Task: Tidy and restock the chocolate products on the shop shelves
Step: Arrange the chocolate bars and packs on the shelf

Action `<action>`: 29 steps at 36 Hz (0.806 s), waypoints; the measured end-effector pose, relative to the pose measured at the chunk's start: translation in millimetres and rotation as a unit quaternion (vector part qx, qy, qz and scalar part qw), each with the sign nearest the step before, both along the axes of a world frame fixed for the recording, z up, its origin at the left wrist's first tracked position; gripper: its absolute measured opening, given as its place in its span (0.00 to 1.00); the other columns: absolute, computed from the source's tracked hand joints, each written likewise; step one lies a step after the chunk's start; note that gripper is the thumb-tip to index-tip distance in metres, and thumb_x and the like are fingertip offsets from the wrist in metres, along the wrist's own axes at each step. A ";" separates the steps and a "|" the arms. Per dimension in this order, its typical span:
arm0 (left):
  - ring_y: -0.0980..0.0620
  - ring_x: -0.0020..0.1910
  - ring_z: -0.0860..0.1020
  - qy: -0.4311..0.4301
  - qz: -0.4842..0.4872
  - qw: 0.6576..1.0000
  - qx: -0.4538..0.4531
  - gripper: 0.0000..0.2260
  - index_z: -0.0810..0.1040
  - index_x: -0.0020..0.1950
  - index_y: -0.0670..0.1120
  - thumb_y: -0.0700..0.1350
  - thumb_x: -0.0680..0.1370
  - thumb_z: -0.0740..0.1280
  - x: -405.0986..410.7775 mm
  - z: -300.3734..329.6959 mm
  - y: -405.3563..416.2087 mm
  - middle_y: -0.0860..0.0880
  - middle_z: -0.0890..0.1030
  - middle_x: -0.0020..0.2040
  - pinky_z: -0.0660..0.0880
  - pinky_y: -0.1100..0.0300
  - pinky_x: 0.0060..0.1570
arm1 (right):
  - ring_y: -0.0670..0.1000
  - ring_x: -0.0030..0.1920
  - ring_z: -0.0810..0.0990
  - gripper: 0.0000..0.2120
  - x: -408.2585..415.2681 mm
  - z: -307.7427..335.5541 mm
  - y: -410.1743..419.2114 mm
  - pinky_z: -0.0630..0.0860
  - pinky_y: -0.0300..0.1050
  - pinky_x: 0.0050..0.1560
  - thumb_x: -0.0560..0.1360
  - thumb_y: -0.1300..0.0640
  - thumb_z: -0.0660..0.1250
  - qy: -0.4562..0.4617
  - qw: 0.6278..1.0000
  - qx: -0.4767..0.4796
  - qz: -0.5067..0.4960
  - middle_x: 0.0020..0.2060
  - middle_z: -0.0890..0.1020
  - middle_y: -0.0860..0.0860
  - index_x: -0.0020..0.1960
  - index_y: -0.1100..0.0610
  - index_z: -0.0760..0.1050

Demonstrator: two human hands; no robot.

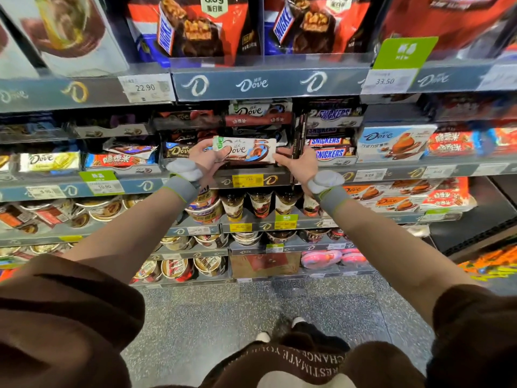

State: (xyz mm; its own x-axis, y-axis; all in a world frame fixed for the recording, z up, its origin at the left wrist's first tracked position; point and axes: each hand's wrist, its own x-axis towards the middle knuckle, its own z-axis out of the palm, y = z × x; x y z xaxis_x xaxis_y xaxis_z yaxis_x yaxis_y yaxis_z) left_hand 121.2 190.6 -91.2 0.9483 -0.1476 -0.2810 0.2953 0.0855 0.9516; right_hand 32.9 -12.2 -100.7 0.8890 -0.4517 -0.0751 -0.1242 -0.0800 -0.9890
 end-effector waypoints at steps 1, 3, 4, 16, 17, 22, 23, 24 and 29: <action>0.44 0.53 0.80 -0.001 -0.003 1.000 0.002 0.08 0.75 0.45 0.45 0.33 0.74 0.69 3.3 0.4 -3.3 0.44 0.81 0.45 0.77 0.55 0.56 | 0.41 0.31 0.81 0.16 2.4 -0.1 0.2 0.80 0.36 0.38 0.70 0.62 0.74 -0.006 1.000 -0.004 -0.010 0.47 0.84 0.56 0.55 0.66 0.77; 0.48 0.47 0.80 -0.009 -0.010 1.000 0.008 0.08 0.75 0.44 0.45 0.33 0.75 0.68 3.5 2.5 -9.0 0.45 0.81 0.43 0.78 0.60 0.49 | 0.39 0.28 0.79 0.16 4.0 0.0 3.3 0.76 0.31 0.32 0.71 0.63 0.74 -0.012 0.999 -0.014 -0.028 0.42 0.82 0.55 0.55 0.68 0.76; 0.50 0.45 0.80 -0.015 -0.015 1.000 0.012 0.08 0.75 0.44 0.45 0.33 0.75 0.68 5.0 3.7 -13.4 0.45 0.80 0.43 0.79 0.62 0.45 | 0.41 0.29 0.79 0.15 6.0 -0.2 3.9 0.76 0.32 0.33 0.71 0.63 0.73 -0.010 0.999 -0.022 -0.040 0.42 0.82 0.55 0.54 0.67 0.75; 0.46 0.57 0.78 -0.114 -0.010 0.973 0.200 0.32 0.69 0.65 0.32 0.45 0.69 0.77 18.8 1.8 -32.0 0.42 0.80 0.58 0.74 0.50 0.61 | 0.58 0.49 0.80 0.10 23.0 -7.8 8.7 0.76 0.51 0.51 0.73 0.62 0.69 0.015 0.981 -0.115 -0.156 0.48 0.81 0.58 0.53 0.62 0.74; 0.47 0.57 0.78 -0.126 -0.011 0.966 0.224 0.31 0.69 0.66 0.33 0.45 0.69 0.77 18.0 3.6 -33.6 0.44 0.79 0.58 0.73 0.52 0.61 | 0.57 0.49 0.80 0.10 23.9 -8.0 8.4 0.76 0.50 0.50 0.74 0.62 0.69 0.018 0.981 -0.114 -0.155 0.48 0.81 0.58 0.53 0.62 0.74; 0.43 0.52 0.80 -0.164 -0.010 0.944 0.287 0.23 0.77 0.55 0.35 0.49 0.68 0.77 19.6 3.6 -35.7 0.43 0.82 0.52 0.76 0.49 0.53 | 0.57 0.50 0.80 0.11 27.6 -5.1 8.7 0.77 0.50 0.50 0.74 0.61 0.69 0.028 0.979 -0.119 -0.164 0.50 0.81 0.57 0.55 0.61 0.74; 0.43 0.52 0.80 -0.164 -0.006 0.942 0.292 0.23 0.77 0.53 0.35 0.49 0.68 0.77 22.2 1.0 -35.2 0.41 0.82 0.52 0.77 0.48 0.52 | 0.56 0.50 0.80 0.11 28.8 -4.9 9.0 0.77 0.49 0.50 0.74 0.61 0.68 0.032 0.979 -0.121 -0.162 0.51 0.81 0.57 0.55 0.62 0.74; 0.42 0.52 0.80 -0.159 -0.002 0.941 0.298 0.22 0.77 0.52 0.35 0.50 0.67 0.77 23.3 -1.6 -34.4 0.41 0.82 0.51 0.77 0.48 0.52 | 0.56 0.51 0.80 0.11 28.1 -3.9 9.7 0.76 0.47 0.49 0.74 0.62 0.68 0.036 0.979 -0.123 -0.160 0.51 0.81 0.57 0.55 0.62 0.74; 0.44 0.48 0.79 -0.163 0.006 0.939 0.303 0.21 0.77 0.50 0.34 0.49 0.68 0.77 23.1 -3.5 -34.5 0.41 0.81 0.49 0.77 0.49 0.51 | 0.54 0.43 0.76 0.05 27.9 -3.6 8.9 0.74 0.47 0.44 0.74 0.65 0.66 0.031 0.985 -0.092 -0.140 0.36 0.76 0.49 0.44 0.57 0.71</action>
